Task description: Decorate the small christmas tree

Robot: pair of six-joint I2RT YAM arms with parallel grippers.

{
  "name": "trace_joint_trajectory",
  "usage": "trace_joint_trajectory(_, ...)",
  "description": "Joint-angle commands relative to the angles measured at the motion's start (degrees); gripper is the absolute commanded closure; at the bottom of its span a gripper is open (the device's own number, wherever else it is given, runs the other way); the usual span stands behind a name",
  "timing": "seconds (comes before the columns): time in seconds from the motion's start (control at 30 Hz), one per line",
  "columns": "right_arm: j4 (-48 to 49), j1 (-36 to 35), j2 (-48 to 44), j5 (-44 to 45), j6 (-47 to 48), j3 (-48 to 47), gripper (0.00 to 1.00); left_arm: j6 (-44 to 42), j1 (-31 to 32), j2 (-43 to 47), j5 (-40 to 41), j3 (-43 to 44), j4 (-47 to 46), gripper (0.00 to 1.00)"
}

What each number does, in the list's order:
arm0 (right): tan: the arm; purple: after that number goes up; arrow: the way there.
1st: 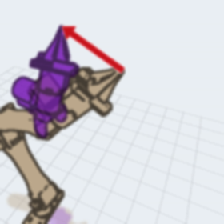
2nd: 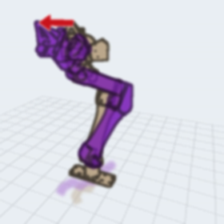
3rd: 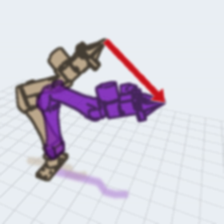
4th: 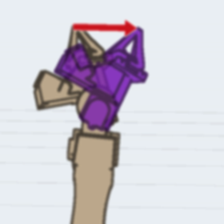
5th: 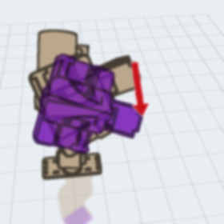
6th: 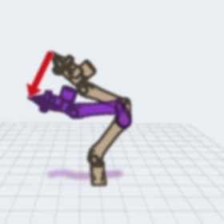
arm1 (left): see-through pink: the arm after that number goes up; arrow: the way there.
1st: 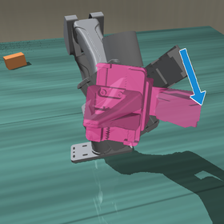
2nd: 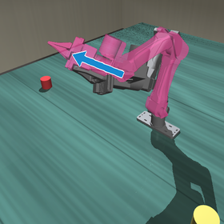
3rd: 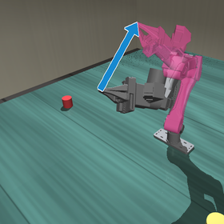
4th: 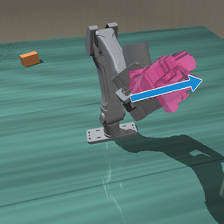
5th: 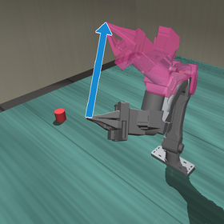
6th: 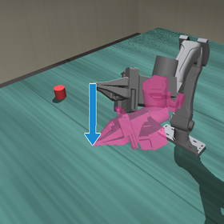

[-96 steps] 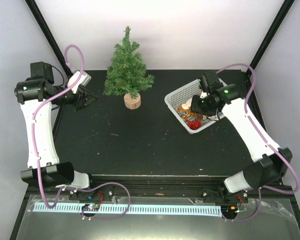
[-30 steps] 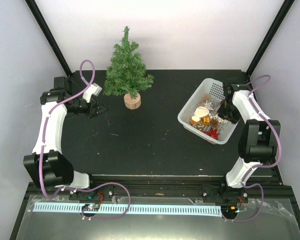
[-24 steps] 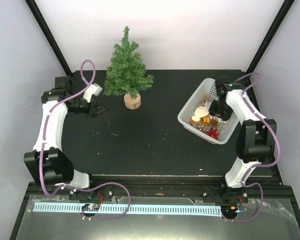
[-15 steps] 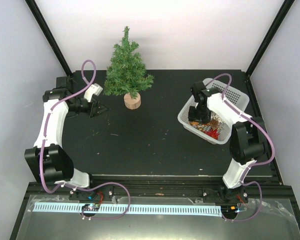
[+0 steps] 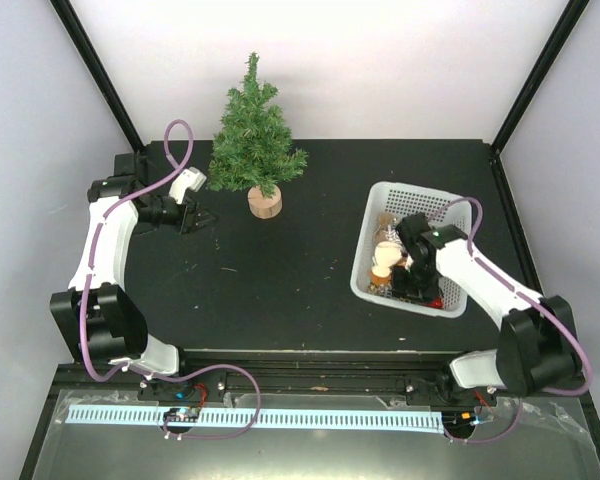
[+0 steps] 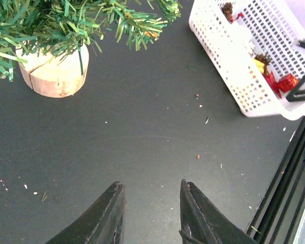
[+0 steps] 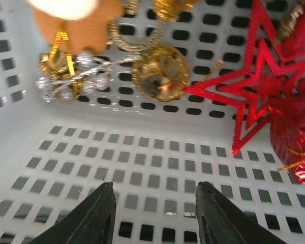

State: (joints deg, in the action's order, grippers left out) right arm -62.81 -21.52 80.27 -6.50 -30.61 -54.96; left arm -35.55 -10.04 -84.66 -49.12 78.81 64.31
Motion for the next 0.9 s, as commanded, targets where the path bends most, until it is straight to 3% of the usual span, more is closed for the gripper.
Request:
trace_joint_trajectory(0.0, -5.3, -0.6, -7.1, -2.2, -3.7, 7.3, 0.55, -1.0, 0.2, 0.1, -0.4, -0.3, -0.9, 0.68)
trace_joint_trajectory(0.13, -7.9, -0.5, -11.1, -1.0, -4.3, 11.5, 0.56, -1.7, 0.2, 0.5, 0.2, -1.2, -0.6, 0.69)
trace_joint_trajectory(0.27, -8.9, -0.6, -12.7, 2.9, -5.1, 6.1, 0.56, -1.9, 0.3, 0.7, 0.6, -1.6, -0.9, 0.69)
trace_joint_trajectory(0.4, -8.9, -0.5, -5.5, 6.3, -4.7, -4.8, 0.50, -0.8, 0.2, 0.1, -0.3, -0.9, -1.4, 0.69)
trace_joint_trajectory(0.6, -4.8, 4.7, 6.5, 3.1, -3.0, -14.5, 0.44, -0.3, 0.2, -0.2, -1.2, 1.1, -0.3, 0.69)
trace_joint_trajectory(0.87, -3.1, 11.1, 14.0, 1.7, -2.9, -19.6, 0.44, -1.2, 0.2, 2.3, 0.2, -0.3, 0.4, 0.69)
